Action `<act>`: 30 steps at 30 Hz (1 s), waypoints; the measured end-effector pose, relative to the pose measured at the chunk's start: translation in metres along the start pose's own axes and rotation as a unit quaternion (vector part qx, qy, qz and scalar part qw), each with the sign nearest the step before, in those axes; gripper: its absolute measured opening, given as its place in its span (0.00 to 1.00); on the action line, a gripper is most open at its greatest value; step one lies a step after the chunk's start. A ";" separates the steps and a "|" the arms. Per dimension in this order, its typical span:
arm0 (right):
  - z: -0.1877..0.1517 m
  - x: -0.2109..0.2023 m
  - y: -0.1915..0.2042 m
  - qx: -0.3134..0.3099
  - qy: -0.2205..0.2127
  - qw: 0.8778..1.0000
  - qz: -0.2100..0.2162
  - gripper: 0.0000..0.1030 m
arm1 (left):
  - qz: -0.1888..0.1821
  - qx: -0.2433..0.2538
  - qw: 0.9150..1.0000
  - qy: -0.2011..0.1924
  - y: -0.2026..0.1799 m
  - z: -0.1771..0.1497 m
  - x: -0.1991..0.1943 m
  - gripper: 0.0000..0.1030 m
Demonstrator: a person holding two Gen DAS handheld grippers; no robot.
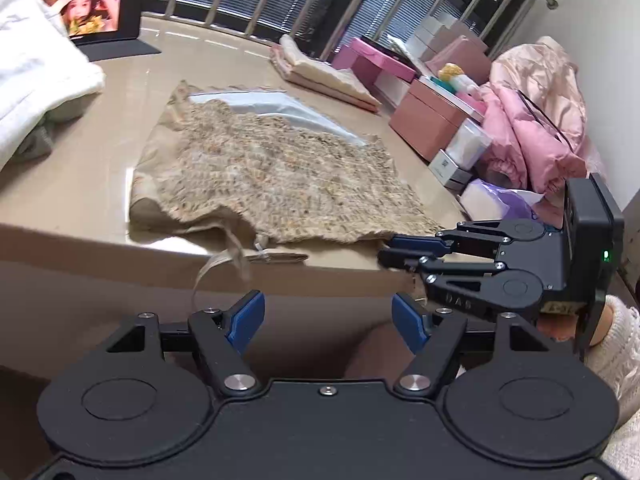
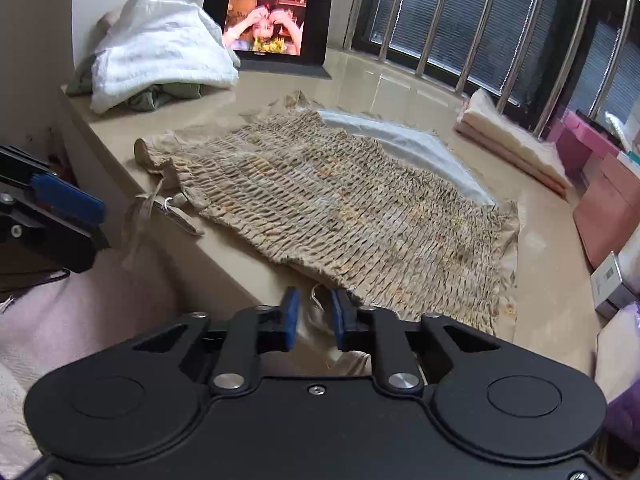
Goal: Fold clothes
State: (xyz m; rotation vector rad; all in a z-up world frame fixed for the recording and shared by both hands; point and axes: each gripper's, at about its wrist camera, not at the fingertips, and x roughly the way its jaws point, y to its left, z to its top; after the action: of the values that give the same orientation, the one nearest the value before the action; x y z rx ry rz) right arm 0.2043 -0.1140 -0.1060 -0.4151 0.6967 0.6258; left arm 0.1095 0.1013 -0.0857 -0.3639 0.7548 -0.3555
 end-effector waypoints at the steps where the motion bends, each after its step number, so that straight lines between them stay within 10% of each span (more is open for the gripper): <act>1: 0.000 -0.002 -0.004 0.008 0.008 1.000 0.012 0.00 | -0.001 -0.002 1.000 -0.001 0.001 0.000 -0.001 0.67; 7: -0.004 -0.021 -0.054 0.133 0.002 0.980 0.145 0.00 | -0.035 -0.019 0.999 -0.006 0.001 0.020 0.004 0.67; 12: -0.007 -0.021 -0.064 0.121 0.007 0.984 0.134 0.00 | -0.076 -0.028 0.997 0.001 -0.014 0.084 0.048 0.69; 15: -0.008 -0.020 -0.056 0.102 0.013 0.985 0.138 0.00 | -0.039 -0.010 0.998 0.044 -0.031 0.115 0.097 0.65; 21: -0.012 -0.019 -0.040 0.068 0.009 0.987 0.144 0.00 | 0.029 0.119 0.986 0.117 -0.073 0.112 0.172 0.15; 30: -0.020 -0.036 -0.046 0.043 -0.006 0.983 0.179 0.00 | 0.088 0.183 0.972 0.117 -0.096 0.105 0.199 0.10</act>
State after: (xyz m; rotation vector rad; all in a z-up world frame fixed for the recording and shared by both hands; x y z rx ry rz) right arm 0.2029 -0.1732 -0.0880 -0.2056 0.7919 0.9329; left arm 0.3014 -0.0497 -0.0916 0.0964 0.9252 -0.3653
